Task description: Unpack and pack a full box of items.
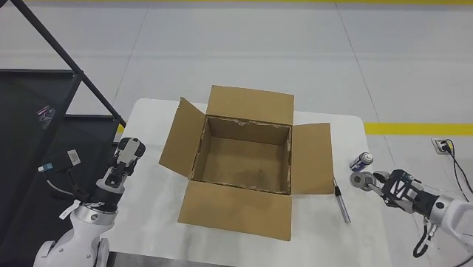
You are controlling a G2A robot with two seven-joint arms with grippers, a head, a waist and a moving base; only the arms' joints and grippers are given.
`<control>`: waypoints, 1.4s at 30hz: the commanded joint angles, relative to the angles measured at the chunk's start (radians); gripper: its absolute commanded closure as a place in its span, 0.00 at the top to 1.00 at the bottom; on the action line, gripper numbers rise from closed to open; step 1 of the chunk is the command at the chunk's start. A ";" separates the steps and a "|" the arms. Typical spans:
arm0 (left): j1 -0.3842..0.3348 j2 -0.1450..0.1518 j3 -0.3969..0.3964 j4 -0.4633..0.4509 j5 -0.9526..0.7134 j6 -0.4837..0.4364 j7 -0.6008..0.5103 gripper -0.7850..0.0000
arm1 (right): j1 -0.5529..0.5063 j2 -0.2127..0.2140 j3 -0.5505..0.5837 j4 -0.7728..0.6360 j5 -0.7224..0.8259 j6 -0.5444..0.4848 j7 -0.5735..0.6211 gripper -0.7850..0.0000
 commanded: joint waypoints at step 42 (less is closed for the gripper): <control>-0.013 0.005 0.008 0.010 0.045 0.063 0.058 1.00 | 0.141 0.001 -0.277 -0.091 0.286 0.278 0.429 0.00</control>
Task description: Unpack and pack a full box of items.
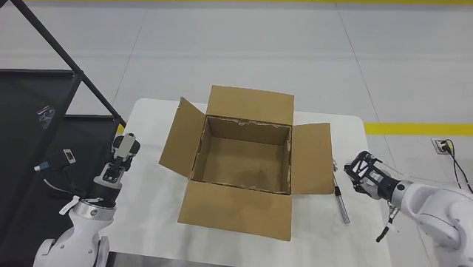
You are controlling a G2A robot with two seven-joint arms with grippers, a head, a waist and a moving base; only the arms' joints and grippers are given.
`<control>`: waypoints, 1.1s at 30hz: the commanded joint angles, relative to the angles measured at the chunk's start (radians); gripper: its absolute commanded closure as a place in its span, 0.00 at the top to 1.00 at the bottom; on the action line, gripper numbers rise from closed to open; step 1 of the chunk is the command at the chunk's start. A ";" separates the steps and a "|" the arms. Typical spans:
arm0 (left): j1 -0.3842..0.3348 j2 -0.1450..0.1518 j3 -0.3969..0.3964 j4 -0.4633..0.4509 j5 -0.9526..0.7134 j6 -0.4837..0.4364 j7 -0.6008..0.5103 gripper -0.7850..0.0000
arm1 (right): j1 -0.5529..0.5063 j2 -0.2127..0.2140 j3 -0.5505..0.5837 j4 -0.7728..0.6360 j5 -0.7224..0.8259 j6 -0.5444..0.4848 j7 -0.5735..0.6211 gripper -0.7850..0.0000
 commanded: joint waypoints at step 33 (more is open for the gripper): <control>-0.009 0.006 0.044 -0.012 0.027 0.026 0.031 1.00 | 0.105 0.002 -0.027 -0.029 0.582 0.243 0.256 1.00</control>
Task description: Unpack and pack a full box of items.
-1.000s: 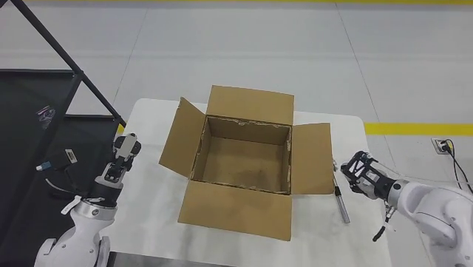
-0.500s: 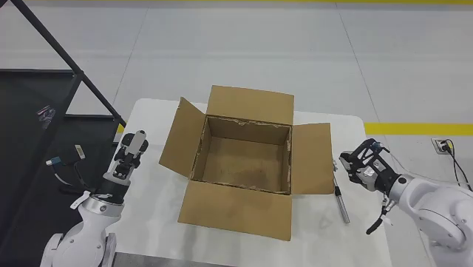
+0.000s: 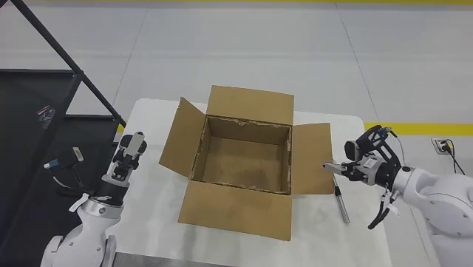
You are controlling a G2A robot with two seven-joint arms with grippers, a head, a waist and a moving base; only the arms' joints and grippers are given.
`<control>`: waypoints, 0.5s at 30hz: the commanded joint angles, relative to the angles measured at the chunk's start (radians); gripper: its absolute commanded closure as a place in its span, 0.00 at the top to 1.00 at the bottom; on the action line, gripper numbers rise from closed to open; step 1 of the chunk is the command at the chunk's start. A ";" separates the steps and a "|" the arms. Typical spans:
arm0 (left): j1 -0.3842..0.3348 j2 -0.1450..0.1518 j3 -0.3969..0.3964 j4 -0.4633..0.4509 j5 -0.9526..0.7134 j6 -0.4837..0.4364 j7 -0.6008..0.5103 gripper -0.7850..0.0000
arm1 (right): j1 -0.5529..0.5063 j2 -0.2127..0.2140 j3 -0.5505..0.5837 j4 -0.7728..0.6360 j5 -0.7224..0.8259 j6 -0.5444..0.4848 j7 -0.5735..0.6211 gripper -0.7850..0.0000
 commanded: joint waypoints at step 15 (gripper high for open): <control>0.028 0.004 -0.023 -0.003 -0.021 -0.017 0.010 1.00 | 0.056 -0.010 -0.172 -0.020 -0.065 0.141 0.052 1.00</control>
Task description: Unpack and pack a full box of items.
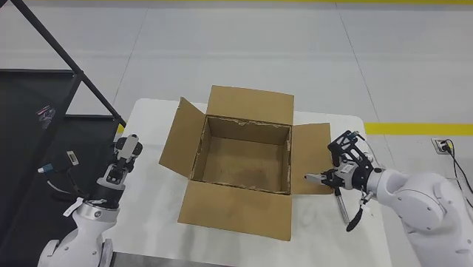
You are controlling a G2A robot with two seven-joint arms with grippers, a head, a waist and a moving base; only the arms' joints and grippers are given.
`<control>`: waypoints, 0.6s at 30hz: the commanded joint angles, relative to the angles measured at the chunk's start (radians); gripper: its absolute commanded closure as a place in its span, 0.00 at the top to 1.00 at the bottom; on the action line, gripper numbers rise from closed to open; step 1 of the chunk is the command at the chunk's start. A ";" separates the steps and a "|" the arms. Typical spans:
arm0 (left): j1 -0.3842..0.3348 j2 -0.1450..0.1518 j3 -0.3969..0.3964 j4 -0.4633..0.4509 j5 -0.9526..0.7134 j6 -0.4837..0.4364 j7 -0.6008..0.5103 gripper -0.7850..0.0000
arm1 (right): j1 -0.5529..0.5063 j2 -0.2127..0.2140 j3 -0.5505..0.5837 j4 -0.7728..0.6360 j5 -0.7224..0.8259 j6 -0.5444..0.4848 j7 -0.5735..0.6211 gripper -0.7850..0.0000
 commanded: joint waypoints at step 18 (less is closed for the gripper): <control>0.018 0.003 -0.009 -0.005 -0.006 -0.006 0.009 1.00 | 0.063 -0.015 -0.116 0.007 0.002 0.017 -0.037 1.00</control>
